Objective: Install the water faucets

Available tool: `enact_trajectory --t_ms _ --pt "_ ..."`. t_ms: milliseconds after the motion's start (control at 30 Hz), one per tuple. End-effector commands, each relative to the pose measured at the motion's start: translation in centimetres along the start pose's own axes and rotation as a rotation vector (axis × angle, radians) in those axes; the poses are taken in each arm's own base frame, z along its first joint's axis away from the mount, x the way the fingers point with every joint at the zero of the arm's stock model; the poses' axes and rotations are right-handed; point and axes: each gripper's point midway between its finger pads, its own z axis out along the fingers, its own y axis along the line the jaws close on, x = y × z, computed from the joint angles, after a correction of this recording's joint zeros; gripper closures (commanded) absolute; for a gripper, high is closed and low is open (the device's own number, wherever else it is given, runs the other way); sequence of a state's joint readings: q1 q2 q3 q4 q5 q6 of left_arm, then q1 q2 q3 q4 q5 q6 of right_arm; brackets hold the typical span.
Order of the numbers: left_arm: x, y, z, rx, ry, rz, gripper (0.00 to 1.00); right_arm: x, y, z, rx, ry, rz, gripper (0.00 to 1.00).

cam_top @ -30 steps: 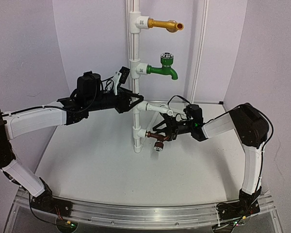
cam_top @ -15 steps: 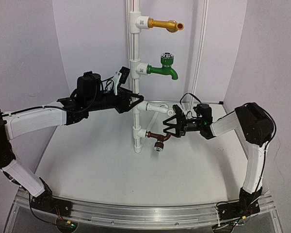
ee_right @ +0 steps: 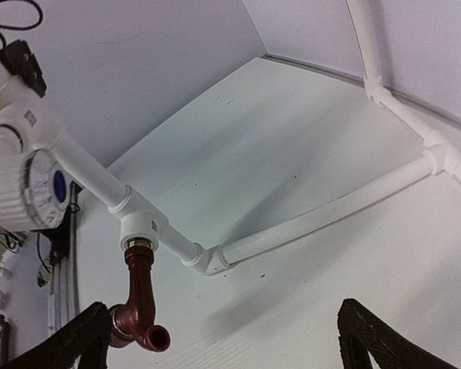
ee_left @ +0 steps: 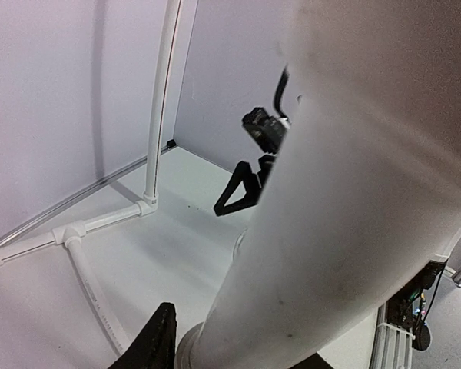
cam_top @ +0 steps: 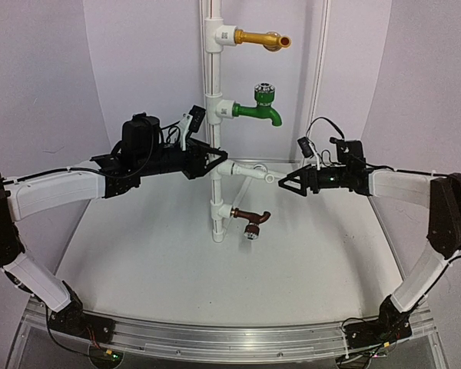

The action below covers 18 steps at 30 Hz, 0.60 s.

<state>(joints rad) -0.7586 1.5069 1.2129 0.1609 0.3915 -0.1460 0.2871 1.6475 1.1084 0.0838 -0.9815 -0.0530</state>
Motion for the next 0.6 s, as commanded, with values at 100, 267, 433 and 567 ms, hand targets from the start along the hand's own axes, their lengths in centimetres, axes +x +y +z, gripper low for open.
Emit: enact_trajectory --t_ms 100,267,433,567 --pt "-0.4 -3.2 -1.3 0.100 0.054 -0.198 1.00 -0.8 2.6 -4.2 0.174 0.004 -0.505 0.02" --pt "-0.3 -3.5 -1.9 0.108 0.057 -0.212 1.00 -0.2 3.7 -5.6 0.204 -0.014 -0.555 0.02" --pt "-0.5 -3.6 -2.6 0.097 0.042 -0.215 1.00 2.6 4.7 -3.9 0.068 0.040 -0.577 0.02" --pt "-0.7 -3.6 -3.0 0.089 0.034 -0.220 1.00 5.1 6.0 -2.4 0.064 0.072 -0.729 0.02"
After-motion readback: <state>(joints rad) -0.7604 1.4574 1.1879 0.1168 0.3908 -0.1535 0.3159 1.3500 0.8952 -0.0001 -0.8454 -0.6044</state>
